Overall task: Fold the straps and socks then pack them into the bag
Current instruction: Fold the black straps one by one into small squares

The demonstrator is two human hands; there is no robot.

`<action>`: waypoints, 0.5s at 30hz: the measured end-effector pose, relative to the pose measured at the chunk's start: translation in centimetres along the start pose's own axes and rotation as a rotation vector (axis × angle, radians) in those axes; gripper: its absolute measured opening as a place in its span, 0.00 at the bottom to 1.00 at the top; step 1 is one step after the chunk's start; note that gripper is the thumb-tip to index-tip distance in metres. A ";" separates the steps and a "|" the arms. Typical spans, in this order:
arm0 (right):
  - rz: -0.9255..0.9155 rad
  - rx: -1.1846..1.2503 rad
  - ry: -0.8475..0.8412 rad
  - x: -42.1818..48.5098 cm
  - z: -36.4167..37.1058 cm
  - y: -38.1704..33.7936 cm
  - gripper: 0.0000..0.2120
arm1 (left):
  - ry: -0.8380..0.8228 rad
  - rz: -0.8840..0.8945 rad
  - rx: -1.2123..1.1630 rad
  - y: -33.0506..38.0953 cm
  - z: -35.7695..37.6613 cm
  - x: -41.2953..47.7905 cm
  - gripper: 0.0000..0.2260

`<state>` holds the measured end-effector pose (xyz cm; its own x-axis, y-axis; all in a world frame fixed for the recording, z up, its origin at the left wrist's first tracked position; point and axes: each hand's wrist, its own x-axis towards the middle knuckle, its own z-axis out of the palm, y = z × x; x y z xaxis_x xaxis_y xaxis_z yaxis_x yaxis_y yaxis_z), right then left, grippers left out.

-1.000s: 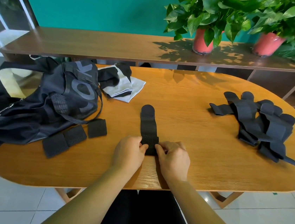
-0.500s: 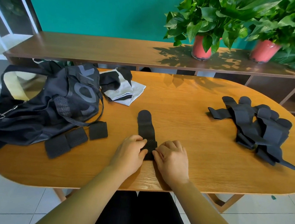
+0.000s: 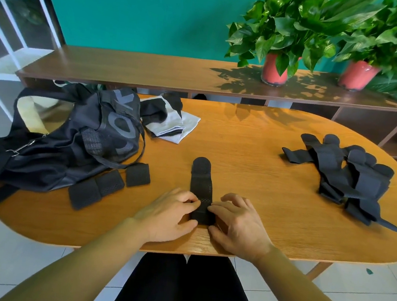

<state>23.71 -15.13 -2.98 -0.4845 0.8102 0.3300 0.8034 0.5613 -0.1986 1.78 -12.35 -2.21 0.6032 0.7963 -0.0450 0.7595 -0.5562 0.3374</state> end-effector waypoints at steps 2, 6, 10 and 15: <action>0.022 0.017 -0.006 0.5 -0.1 0.0 0.16 | 0.066 -0.028 -0.125 0.1 0.0 0.0 0.20; 0.263 0.282 0.058 1.6 0.2 -0.1 0.09 | 0.136 -0.088 -0.295 0.2 0.4 0.1 0.11; 0.441 0.392 0.109 2.7 0.6 -0.2 0.10 | 0.270 -0.241 -0.425 0.5 0.7 0.7 0.08; 0.532 0.366 0.230 3.6 1.3 -1.0 0.08 | 0.450 -0.312 -0.328 0.9 1.8 1.9 0.08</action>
<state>20.73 -12.54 -2.80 0.0622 0.9579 0.2802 0.7234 0.1501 -0.6739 4.06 -11.83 -3.69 0.1500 0.9706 0.1880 0.7257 -0.2373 0.6458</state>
